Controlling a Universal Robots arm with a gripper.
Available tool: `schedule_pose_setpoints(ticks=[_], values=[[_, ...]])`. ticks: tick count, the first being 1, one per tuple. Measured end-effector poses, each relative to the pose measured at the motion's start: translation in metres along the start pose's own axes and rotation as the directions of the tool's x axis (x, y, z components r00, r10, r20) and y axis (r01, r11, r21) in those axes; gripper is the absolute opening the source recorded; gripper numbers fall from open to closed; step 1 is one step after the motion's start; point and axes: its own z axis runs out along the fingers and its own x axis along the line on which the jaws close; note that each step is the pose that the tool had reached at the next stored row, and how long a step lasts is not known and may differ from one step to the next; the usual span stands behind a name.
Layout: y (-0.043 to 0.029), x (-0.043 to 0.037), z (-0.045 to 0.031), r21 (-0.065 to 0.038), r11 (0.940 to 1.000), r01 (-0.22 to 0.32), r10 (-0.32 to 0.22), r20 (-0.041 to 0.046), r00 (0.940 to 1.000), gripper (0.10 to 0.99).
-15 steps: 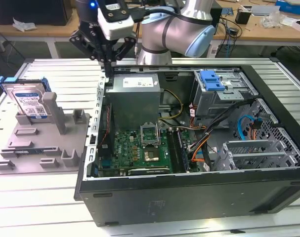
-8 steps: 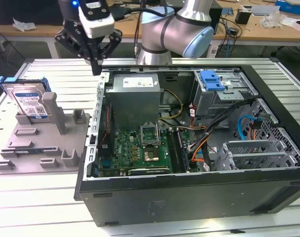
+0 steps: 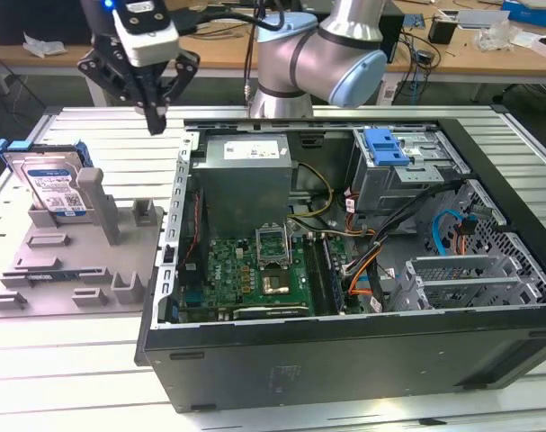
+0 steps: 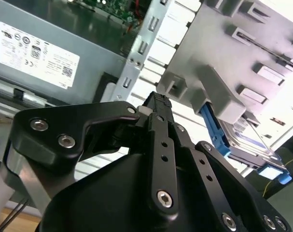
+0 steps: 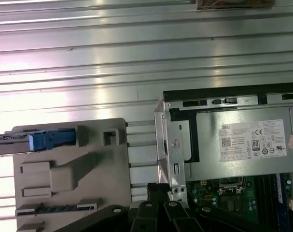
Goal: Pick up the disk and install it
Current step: 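Reach for the disk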
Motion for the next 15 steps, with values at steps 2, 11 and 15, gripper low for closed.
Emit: schedule_pose_setpoints(ticks=[2, 11, 15], values=[[0.0015, 0.0073, 0.0002, 0.0, 1.0, 0.0, 0.0, -0.0007, 1.0, 0.106], [0.0081, 0.0374, 0.0013, 0.0, 1.0, -0.001, 0.001, -0.0036, 1.0, 0.106], [0.0132, 0.0541, 0.0023, 0.0, 1.0, -0.001, 0.001, -0.0051, 1.0, 0.106]])
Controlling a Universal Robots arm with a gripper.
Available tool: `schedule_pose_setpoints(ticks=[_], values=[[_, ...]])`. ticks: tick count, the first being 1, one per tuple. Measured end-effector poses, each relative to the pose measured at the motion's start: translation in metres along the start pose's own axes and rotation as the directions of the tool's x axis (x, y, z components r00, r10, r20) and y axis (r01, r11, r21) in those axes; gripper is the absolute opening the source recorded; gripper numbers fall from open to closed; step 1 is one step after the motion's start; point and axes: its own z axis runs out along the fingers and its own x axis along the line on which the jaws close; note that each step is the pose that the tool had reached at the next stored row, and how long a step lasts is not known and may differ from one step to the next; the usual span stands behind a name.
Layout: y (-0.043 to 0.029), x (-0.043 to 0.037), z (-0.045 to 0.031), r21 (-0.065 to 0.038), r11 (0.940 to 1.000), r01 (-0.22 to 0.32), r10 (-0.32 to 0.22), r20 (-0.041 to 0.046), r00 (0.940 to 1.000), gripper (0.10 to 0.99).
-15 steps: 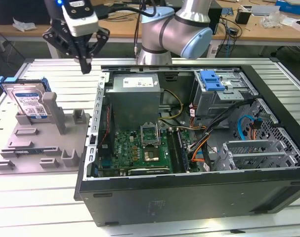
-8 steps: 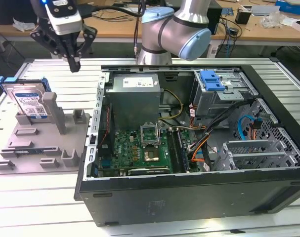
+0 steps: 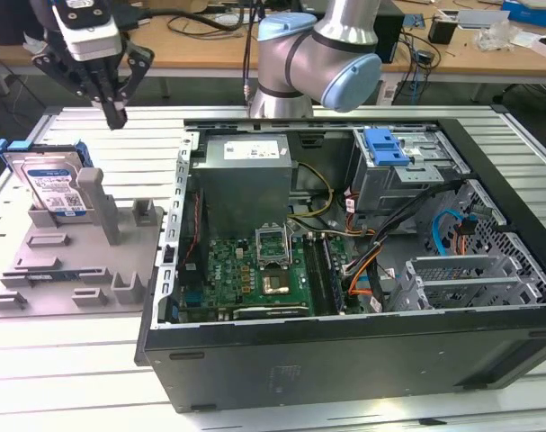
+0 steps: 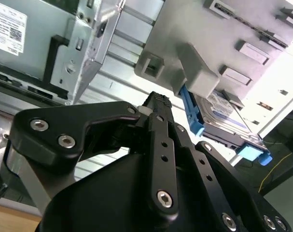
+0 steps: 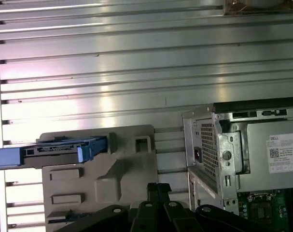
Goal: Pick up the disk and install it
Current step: 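Reach for the disk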
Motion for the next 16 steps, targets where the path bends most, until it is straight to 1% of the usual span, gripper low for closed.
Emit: schedule_pose_setpoints(ticks=[11, 14, 15, 16], values=[[0.0133, 0.0352, 0.0031, 0.0, 1.0, 0.0, 0.0, -0.0022, 1.0, 0.106], [0.021, 0.0545, 0.0049, 0.0, 1.0, 0.0, 0.0, -0.0036, 1.0, 0.106], [0.0222, 0.0575, 0.0051, 0.0, 1.0, 0.0, 0.0, -0.0039, 1.0, 0.106], [0.0247, 0.0633, 0.0058, 0.0, 1.0, 0.0, 0.0, -0.0043, 1.0, 0.106]])
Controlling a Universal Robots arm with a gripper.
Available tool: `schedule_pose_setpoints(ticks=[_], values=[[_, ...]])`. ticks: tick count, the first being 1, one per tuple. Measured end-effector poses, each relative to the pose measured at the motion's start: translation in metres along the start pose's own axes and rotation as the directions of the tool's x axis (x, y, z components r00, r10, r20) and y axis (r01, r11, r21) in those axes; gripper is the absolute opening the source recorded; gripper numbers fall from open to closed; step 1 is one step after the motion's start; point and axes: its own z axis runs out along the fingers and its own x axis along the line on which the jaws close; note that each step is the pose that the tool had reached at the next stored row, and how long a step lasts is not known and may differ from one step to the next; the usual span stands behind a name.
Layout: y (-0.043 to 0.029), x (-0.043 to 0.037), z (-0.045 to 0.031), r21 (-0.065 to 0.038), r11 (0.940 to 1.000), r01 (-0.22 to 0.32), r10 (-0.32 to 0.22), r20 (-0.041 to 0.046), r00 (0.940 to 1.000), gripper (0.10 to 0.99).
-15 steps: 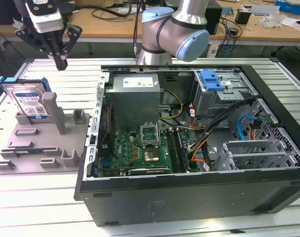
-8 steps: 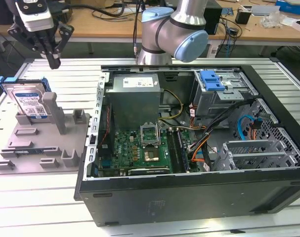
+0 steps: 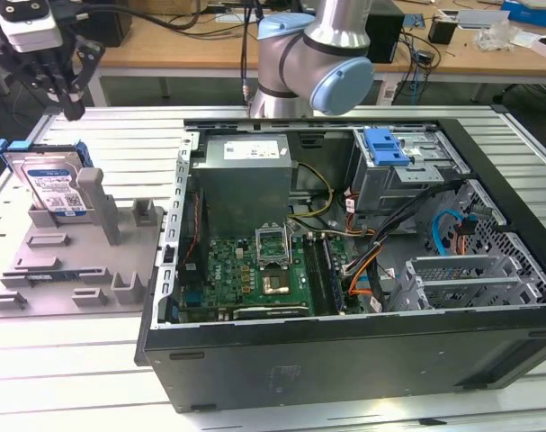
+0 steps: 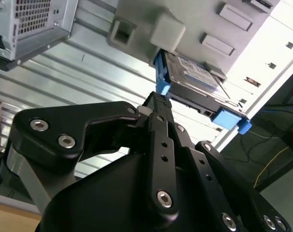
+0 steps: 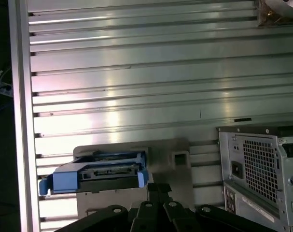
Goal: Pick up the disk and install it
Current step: 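Reach for the disk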
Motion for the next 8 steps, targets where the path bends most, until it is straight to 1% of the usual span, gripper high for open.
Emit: schedule_pose_setpoints(ticks=[1, 2, 7, 8], values=[[0.0025, 0.0061, 0.0007, 0.0, 1.0, 0.0, 0.0, -0.0005, 1.0, 0.106], [0.0042, 0.0104, 0.0011, 0.0, 1.0, 0.0, 0.0, -0.0008, 1.0, 0.106], [0.0107, 0.0264, 0.0029, 0.0, 1.0, 0.0, 0.0, -0.0021, 1.0, 0.106], [0.0129, 0.0318, 0.0034, 0.0, 1.0, 0.0, 0.0, -0.0026, 1.0, 0.106]])
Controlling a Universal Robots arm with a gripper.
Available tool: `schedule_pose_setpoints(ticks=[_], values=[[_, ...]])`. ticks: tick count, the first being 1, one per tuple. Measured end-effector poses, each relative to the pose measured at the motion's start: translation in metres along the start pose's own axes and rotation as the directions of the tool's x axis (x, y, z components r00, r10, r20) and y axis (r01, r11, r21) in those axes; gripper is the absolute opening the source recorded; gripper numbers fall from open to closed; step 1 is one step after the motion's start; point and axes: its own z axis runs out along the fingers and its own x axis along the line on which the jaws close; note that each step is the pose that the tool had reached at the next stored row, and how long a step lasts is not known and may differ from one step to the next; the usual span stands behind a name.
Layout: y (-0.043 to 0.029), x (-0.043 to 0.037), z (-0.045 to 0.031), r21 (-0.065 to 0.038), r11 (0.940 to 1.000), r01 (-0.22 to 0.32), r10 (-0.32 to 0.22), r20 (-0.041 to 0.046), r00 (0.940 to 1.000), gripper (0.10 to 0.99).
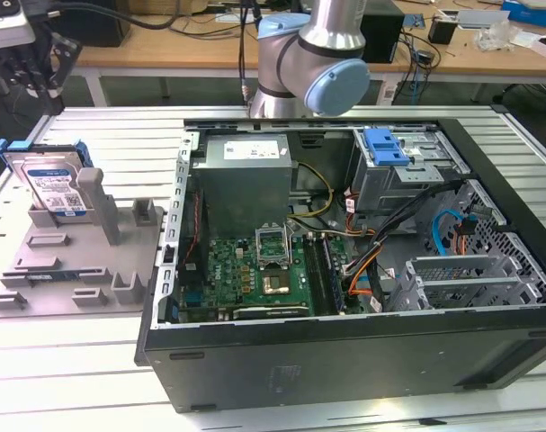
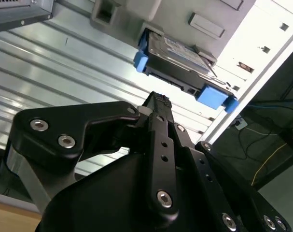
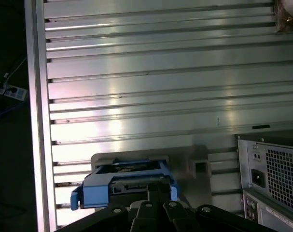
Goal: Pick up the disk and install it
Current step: 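Reach for the disk, then pick up the disk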
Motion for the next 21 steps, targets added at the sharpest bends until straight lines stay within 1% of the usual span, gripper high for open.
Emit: schedule_pose_setpoints(ticks=[1, 18, 19, 20, 21], values=[[0.0014, 0.0037, 0.0004, 0.0, 1.0, 0.0, 0.0, -0.0005, 1.0, 0.106], [0.0014, 0.0051, 0.0004, 0.0, 1.0, 0.0, 0.0, -0.0006, 1.0, 0.106], [0.0014, 0.0052, 0.0004, 0.0, 1.0, 0.0, 0.0, -0.001, 1.0, 0.106], [0.0014, 0.0053, 0.0004, 0.0, 1.0, 0.004, -0.004, -0.0035, 1.0, 0.106], [0.0014, 0.0052, 0.0004, 0.0, 0.9998, 0.021, -0.021, -0.0071, 0.9997, 0.106]])
